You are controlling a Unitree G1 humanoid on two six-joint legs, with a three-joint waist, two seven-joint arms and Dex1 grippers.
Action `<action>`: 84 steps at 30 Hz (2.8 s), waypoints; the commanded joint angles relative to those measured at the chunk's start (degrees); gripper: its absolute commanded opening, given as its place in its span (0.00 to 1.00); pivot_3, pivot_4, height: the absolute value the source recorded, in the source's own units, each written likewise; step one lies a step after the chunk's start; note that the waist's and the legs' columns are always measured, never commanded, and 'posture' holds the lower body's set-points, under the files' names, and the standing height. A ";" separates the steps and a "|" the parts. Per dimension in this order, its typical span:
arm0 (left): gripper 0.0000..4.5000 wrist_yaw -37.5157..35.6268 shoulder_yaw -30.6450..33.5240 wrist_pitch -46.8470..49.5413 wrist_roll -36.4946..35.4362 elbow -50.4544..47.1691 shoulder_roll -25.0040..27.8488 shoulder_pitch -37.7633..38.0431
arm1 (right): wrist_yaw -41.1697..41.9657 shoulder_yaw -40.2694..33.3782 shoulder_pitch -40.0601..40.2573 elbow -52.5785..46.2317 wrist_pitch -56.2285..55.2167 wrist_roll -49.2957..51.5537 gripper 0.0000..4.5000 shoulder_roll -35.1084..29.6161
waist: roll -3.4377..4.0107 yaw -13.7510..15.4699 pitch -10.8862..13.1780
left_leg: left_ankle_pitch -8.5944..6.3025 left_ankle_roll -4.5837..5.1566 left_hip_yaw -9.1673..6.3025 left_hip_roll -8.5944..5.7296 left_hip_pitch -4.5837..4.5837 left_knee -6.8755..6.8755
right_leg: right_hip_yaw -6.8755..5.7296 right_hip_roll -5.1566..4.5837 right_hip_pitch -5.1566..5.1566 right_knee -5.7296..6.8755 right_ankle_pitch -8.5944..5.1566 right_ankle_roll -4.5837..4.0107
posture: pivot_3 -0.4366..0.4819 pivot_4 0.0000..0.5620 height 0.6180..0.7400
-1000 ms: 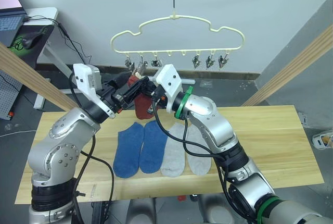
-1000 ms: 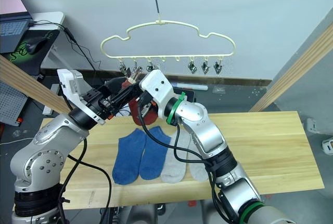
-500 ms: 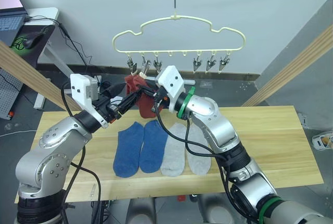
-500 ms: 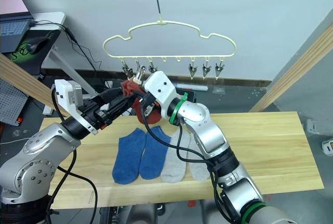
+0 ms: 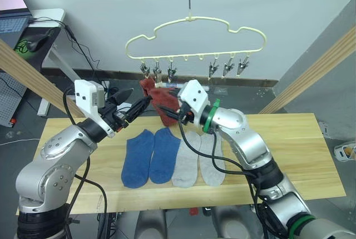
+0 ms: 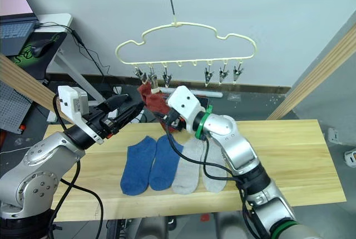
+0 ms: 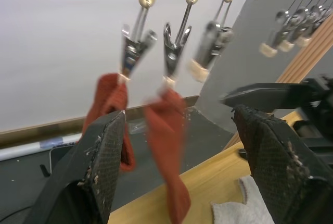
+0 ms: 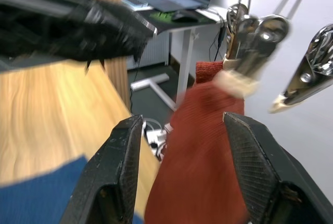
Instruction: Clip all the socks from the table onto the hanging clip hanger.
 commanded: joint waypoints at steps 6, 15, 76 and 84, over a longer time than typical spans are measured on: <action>0.79 -0.36 0.71 -2.88 2.48 -2.95 -0.07 0.84 | 3.26 -4.99 4.56 -11.84 4.09 4.64 0.57 -7.02 | -0.01 0.01 -0.06 | 0.21 -0.02 -0.09 -0.05 0.03 0.00 | -0.02 0.03 0.00 0.14 0.03 -0.06 | 0.45 0.45 0.99; 0.79 2.03 -3.34 -8.32 9.16 -5.00 -4.65 1.87 | 8.92 -18.20 12.27 -24.46 7.88 16.88 0.57 -18.92 | -0.07 0.37 -1.27 | 0.25 0.03 -0.09 -0.11 0.03 0.00 | -0.01 0.06 0.06 0.11 0.04 -0.06 | 0.41 0.43 0.99; 0.48 6.93 -16.34 -34.94 32.77 26.18 -26.85 -16.82 | 2.42 -23.64 19.34 -31.35 9.44 27.45 0.58 -25.72 | -0.02 -2.09 -2.38 | 0.53 0.54 -0.28 -0.88 0.17 0.00 | 0.02 0.01 0.64 -0.46 0.25 0.18 | 0.29 0.45 0.99; 0.48 6.99 -15.55 -34.60 32.44 27.33 -26.67 -18.01 | 2.34 -23.23 19.62 -31.30 9.22 27.13 0.58 -25.83 | -0.02 -2.12 -2.38 | 0.54 0.55 -0.27 -0.89 0.17 0.01 | 0.02 0.01 0.63 -0.46 0.26 0.19 | 0.28 0.45 0.99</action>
